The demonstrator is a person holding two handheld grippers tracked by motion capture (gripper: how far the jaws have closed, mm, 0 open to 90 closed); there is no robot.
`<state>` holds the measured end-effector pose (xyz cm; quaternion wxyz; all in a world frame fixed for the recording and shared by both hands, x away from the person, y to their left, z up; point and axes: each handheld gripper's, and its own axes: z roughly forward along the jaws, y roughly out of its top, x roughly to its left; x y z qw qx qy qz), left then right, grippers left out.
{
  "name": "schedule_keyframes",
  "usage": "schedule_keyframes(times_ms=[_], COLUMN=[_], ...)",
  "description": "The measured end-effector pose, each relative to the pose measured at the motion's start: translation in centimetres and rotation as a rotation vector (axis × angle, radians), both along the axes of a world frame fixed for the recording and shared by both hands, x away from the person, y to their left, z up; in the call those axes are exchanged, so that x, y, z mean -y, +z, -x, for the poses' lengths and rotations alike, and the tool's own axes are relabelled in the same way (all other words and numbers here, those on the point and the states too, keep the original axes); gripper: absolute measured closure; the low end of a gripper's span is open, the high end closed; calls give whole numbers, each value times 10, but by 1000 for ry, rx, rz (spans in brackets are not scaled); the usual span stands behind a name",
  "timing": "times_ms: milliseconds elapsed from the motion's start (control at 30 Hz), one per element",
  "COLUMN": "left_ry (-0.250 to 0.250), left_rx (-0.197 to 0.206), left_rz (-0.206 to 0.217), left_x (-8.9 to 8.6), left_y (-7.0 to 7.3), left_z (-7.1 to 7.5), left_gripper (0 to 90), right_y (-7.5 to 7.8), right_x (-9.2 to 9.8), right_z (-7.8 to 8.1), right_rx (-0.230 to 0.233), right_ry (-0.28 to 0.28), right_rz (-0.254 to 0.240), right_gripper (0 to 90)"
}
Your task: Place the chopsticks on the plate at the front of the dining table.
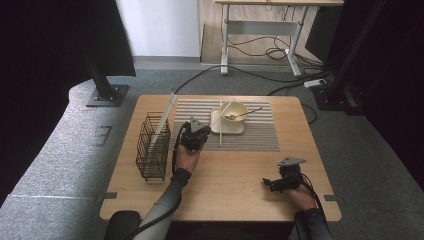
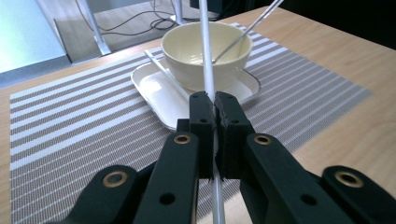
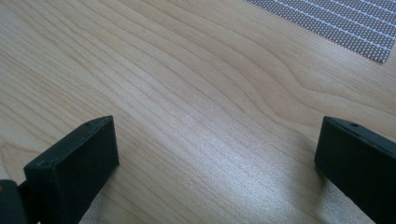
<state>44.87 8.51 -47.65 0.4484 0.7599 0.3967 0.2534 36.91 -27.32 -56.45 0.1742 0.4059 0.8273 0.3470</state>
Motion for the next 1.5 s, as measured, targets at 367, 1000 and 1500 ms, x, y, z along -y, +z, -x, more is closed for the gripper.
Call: schedule_keyframes(times_ms=[367,1000,1500], left_ry=[54,95,83], left_rx=[-23,-84,-157], left_rz=[-2,-60,-138], left_x=[-1,0,13], left_y=[-10,-31,-49], left_z=[-32,-66,-75], left_gripper=[860,859,851], right_y=[0,0,0], right_x=[0,0,0], right_z=[0,0,0], right_rx=[-1,-3,-3], right_ry=[0,-1,-1], right_rz=[0,-1,-1], right_gripper=[0,0,0])
